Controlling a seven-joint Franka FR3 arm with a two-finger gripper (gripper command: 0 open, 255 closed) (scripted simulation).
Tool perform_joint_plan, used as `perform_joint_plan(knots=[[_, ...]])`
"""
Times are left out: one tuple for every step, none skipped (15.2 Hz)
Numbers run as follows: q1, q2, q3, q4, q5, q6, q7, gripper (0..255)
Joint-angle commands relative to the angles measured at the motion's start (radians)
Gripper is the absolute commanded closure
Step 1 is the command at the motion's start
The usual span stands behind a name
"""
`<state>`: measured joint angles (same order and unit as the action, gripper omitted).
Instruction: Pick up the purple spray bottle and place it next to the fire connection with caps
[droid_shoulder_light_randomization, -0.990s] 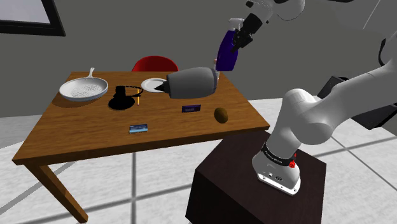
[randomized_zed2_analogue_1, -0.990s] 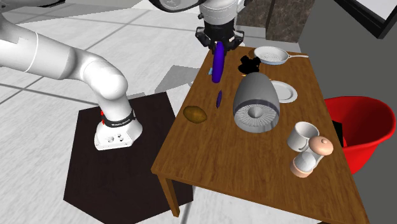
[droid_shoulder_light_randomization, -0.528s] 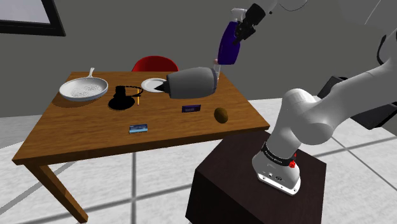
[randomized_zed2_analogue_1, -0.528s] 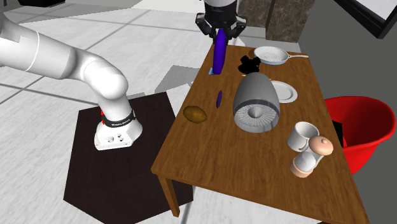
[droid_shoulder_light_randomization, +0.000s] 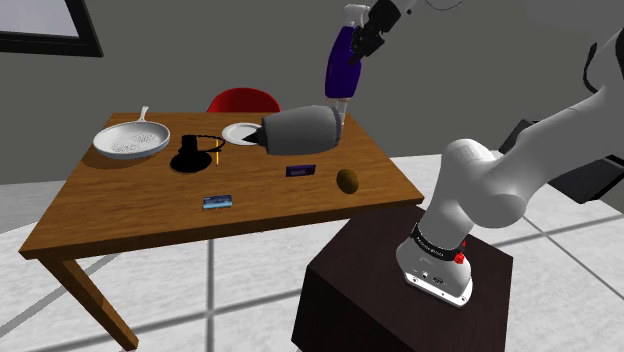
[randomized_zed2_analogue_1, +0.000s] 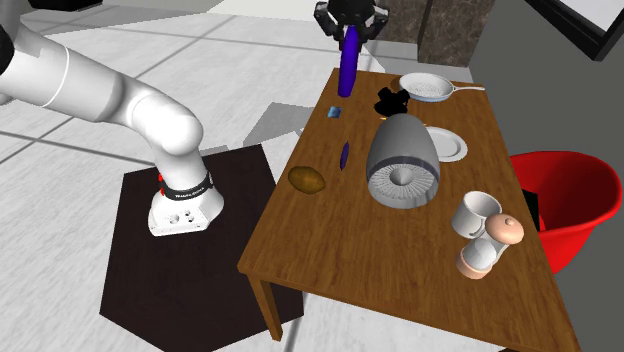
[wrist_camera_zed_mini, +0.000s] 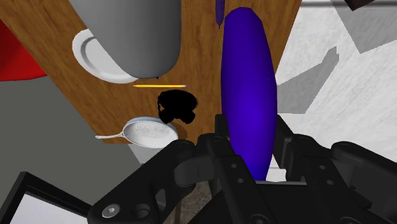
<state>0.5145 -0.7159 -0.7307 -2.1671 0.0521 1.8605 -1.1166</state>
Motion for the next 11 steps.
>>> perform_joint_plan(knots=[[0.028,0.034,0.023,0.004,0.023,0.037,0.031,255],[0.041,0.050,0.031,0.005,0.033,0.054,0.044,255],[0.054,0.067,0.040,0.008,0.044,0.071,0.057,255],[0.068,0.085,0.048,0.012,0.054,0.088,0.069,255],[0.082,0.105,0.055,0.017,0.065,0.104,0.080,255],[0.096,0.125,0.062,0.023,0.076,0.119,0.091,255],[0.111,0.146,0.068,0.031,0.087,0.134,0.102,255],[0.126,0.167,0.073,0.040,0.098,0.149,0.112,255],[0.140,0.190,0.078,0.050,0.109,0.162,0.122,255],[0.155,0.213,0.082,0.062,0.121,0.175,0.131,255],[0.170,0.238,0.086,0.075,0.134,0.188,0.140,255]])
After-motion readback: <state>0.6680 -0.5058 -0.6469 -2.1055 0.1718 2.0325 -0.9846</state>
